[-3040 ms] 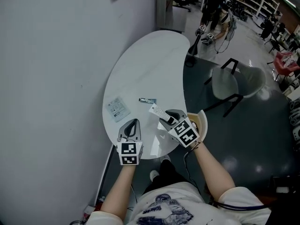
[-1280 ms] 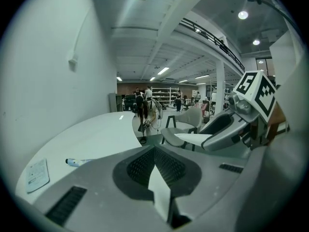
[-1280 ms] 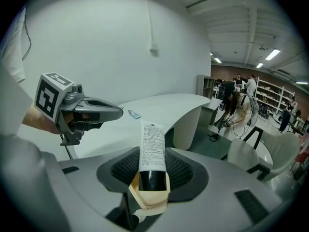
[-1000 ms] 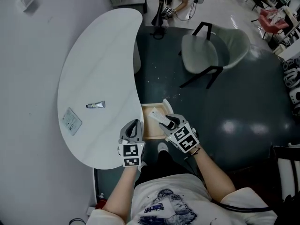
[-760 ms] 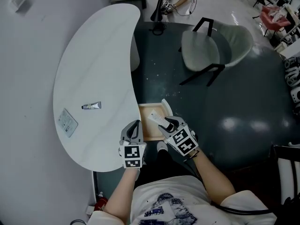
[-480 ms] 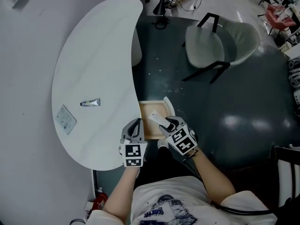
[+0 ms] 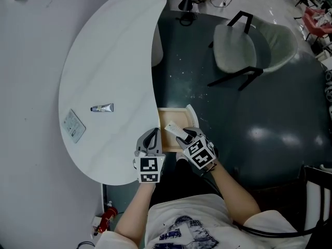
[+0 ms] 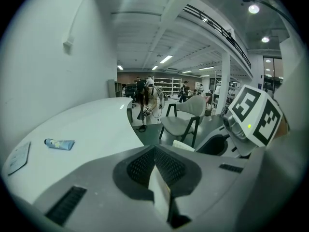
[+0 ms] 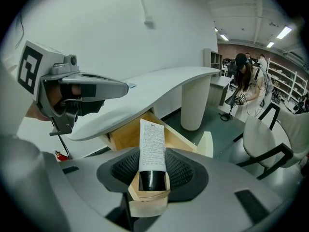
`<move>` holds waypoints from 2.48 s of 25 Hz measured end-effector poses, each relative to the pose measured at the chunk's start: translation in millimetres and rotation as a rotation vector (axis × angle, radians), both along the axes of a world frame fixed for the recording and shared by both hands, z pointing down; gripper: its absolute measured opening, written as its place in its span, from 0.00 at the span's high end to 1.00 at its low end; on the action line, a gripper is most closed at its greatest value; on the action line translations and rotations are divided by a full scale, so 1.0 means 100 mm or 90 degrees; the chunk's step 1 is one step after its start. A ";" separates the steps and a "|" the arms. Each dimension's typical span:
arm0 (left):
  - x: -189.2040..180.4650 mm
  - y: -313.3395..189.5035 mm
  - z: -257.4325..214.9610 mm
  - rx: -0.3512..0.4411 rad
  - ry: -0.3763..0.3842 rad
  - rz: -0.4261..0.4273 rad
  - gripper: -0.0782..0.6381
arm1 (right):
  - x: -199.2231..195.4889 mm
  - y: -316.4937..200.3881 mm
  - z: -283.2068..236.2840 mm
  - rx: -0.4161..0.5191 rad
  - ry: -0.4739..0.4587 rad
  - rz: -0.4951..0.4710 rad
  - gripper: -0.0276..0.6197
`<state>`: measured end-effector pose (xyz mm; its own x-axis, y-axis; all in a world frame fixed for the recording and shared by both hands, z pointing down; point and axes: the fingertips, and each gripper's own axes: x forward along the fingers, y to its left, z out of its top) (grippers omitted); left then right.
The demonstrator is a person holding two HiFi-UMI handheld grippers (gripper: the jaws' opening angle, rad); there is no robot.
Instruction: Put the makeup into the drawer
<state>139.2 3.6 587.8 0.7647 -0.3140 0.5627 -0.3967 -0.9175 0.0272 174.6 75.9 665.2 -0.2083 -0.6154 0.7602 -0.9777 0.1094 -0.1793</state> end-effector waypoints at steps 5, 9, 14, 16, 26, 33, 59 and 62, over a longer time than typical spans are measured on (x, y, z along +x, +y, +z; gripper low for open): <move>0.00 -0.02 0.02 -0.003 -0.002 -0.004 0.84 | -0.02 -0.02 0.05 -0.006 -0.001 0.001 0.68; 0.00 -0.02 0.03 -0.006 -0.002 -0.006 0.84 | -0.05 -0.05 0.15 -0.020 0.004 -0.009 0.68; -0.01 -0.03 0.04 -0.012 0.001 -0.014 0.84 | -0.10 -0.06 0.34 -0.048 0.011 -0.016 0.68; -0.01 -0.05 0.04 -0.013 0.005 -0.019 0.84 | -0.14 -0.09 0.41 -0.054 0.015 -0.022 0.68; -0.08 -0.19 0.04 -0.038 0.022 -0.059 0.84 | -0.19 -0.23 0.69 -0.123 0.164 -0.175 0.68; -0.11 -0.32 0.05 -0.046 0.035 -0.076 0.84 | -0.23 -0.41 0.84 -0.123 0.223 -0.335 0.68; -0.27 -0.41 0.20 -0.033 -0.001 -0.084 0.84 | -0.54 -0.26 1.42 -0.108 0.429 -0.921 0.68; -0.29 -0.41 0.21 -0.037 -0.003 -0.086 0.84 | -0.53 -0.23 1.49 -0.109 0.430 -0.956 0.68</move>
